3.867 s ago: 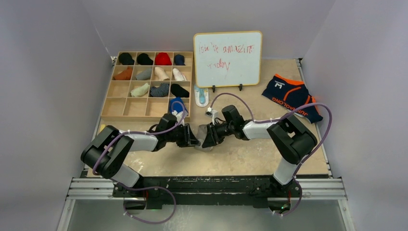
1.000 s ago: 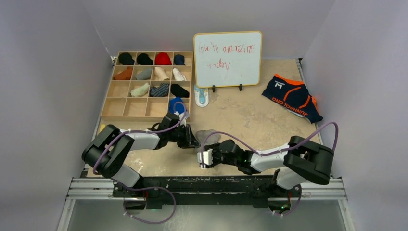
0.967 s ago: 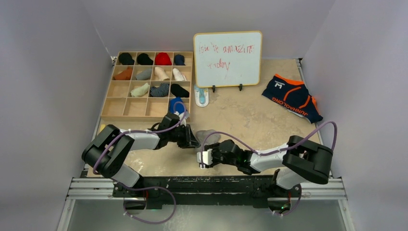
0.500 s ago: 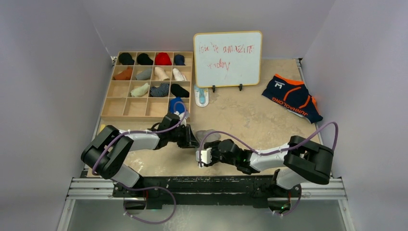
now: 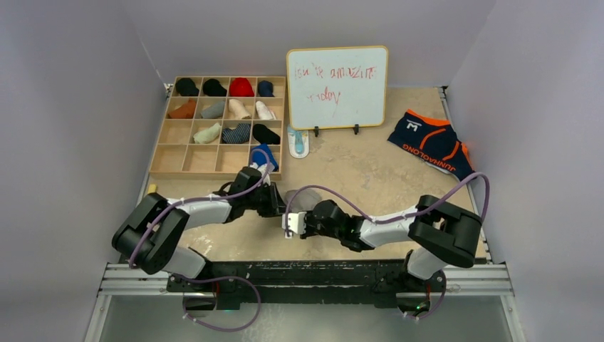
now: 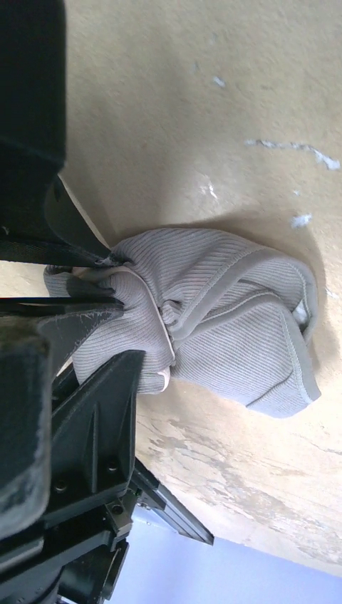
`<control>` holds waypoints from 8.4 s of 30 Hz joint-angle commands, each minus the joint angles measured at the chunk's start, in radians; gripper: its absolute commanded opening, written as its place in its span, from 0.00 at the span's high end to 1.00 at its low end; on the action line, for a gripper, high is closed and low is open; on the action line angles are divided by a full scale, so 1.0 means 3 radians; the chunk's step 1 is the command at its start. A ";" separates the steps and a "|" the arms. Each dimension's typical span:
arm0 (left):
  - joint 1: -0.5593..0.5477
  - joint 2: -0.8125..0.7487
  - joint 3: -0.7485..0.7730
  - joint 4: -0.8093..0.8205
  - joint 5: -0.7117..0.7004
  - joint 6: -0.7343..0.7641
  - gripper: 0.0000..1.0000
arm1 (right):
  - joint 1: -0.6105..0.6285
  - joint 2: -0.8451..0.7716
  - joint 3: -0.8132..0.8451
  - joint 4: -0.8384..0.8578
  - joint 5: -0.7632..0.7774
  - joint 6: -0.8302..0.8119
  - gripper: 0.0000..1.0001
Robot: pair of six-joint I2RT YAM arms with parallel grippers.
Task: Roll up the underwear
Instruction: Roll the underwear to the center of the board, then pick up the underwear from the center of the board.
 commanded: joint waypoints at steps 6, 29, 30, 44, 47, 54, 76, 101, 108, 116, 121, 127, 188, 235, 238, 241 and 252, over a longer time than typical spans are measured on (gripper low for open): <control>0.0249 -0.0635 -0.0507 -0.0230 -0.0261 -0.0046 0.62 | -0.0493 -0.0030 0.0222 -0.0492 -0.1628 0.1117 1.00; 0.0268 -0.2064 -0.0930 -0.0696 -0.0264 -0.0154 0.23 | -0.1243 0.1263 0.1118 -0.0968 -0.3385 0.2690 1.00; 0.0268 -0.2075 -0.0939 -0.0709 -0.0265 -0.0160 0.23 | -0.1254 0.1278 0.1116 -0.0965 -0.3387 0.2705 1.00; 0.0233 -0.1414 -0.1156 0.0208 -0.0303 -0.0769 0.42 | -0.1289 0.1405 0.1097 -0.0896 -0.3327 0.2836 0.97; 0.0217 -0.1189 -0.1138 0.0210 -0.0322 -0.0702 0.60 | -0.1289 0.1384 0.1105 -0.0902 -0.3271 0.2844 0.88; 0.0064 -0.0939 -0.0981 0.0097 -0.0398 -0.0502 0.77 | -0.1287 0.1224 0.1145 -0.1033 -0.3011 0.2817 0.61; 0.0025 -0.0649 -0.0570 -0.0168 -0.0336 -0.0165 0.80 | -0.1006 -0.0120 0.0618 -0.1123 -0.1736 0.1020 0.24; -0.0053 -0.0540 -0.0456 -0.0252 -0.0356 -0.0104 0.81 | -0.0228 -0.0030 0.0099 -0.0305 -0.0746 0.0011 0.74; -0.0050 -0.0862 -0.0447 -0.0397 -0.0529 -0.0199 0.65 | -0.0346 0.0038 0.0145 -0.0430 -0.1366 0.0725 0.99; -0.0046 -0.1613 -0.0377 -0.0819 -0.0918 -0.0288 0.36 | -0.0854 0.0443 0.0360 -0.0241 -0.2485 0.1752 0.99; -0.0046 -0.1948 -0.0530 -0.0803 -0.0807 -0.0322 0.32 | -0.1022 0.0703 0.0339 -0.0004 -0.2704 0.2096 0.99; -0.0052 -0.1998 -0.0811 -0.0532 -0.0533 -0.0543 0.32 | -0.1270 0.0974 0.0376 0.0112 -0.2951 0.2480 0.99; -0.0606 -0.0493 -0.0610 0.0240 -0.1563 -0.1436 0.91 | -0.0252 -0.0110 0.0498 -0.0869 -0.0534 0.0414 0.43; -0.0605 -0.0400 -0.1345 0.1459 -0.1733 -0.2575 0.37 | -0.1216 0.1226 0.0424 0.0978 -0.2932 0.4031 1.00; -0.0607 -0.0284 -0.1350 0.1476 -0.1721 -0.2602 0.40 | -0.1297 0.1302 0.0365 0.1160 -0.2946 0.4259 1.00; -0.0616 -0.0086 -0.1390 0.1655 -0.1675 -0.2631 0.44 | -0.1339 0.1391 0.0338 0.1299 -0.2976 0.4406 1.00; -0.0616 0.0196 -0.1361 0.1817 -0.1694 -0.2537 0.51 | -0.1406 0.1766 0.0241 0.2266 -0.3238 0.5088 1.00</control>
